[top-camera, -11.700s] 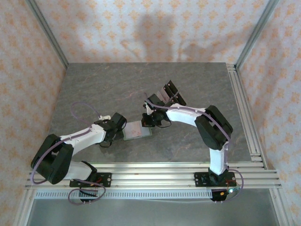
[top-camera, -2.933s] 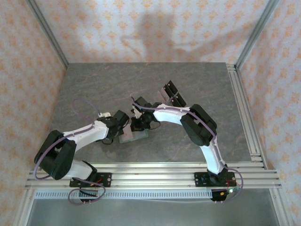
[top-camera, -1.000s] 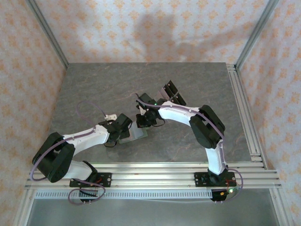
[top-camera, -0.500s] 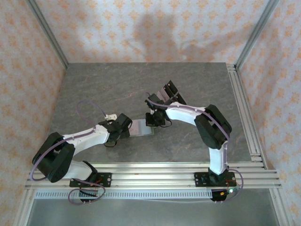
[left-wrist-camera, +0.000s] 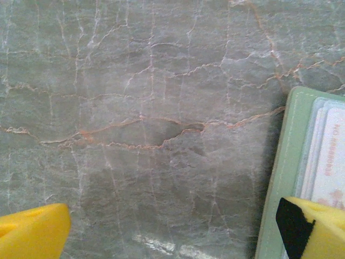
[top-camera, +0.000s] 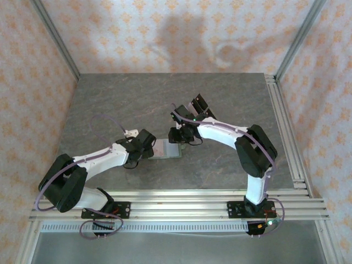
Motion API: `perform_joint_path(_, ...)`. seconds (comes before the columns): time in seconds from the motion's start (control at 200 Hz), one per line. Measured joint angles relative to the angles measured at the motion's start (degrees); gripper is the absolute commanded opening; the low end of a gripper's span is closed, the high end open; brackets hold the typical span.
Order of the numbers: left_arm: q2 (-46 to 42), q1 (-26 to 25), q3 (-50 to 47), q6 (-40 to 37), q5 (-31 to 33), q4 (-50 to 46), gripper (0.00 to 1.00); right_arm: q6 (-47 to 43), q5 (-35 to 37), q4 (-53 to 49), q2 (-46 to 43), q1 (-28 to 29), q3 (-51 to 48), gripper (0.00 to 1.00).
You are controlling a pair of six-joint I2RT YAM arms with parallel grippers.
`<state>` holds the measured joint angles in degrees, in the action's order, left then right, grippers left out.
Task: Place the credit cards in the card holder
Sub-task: Rotate the card holder at the center of the table, then flip over the card slot on the card holder.
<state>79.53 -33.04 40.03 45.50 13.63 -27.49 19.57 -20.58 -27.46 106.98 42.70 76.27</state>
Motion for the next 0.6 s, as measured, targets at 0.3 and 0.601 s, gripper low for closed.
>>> perform_joint_path(0.3,3.6,0.0,1.3,-0.6,-1.3,1.6,1.0,-3.7,-0.4,-1.6,4.2,0.0,4.4,0.35)
perform_joint_path(0.601,4.3,0.0,1.4,-0.6,-1.5,2.3,1.0,-4.9,-0.1,-3.2,7.0,0.0,4.4,0.38)
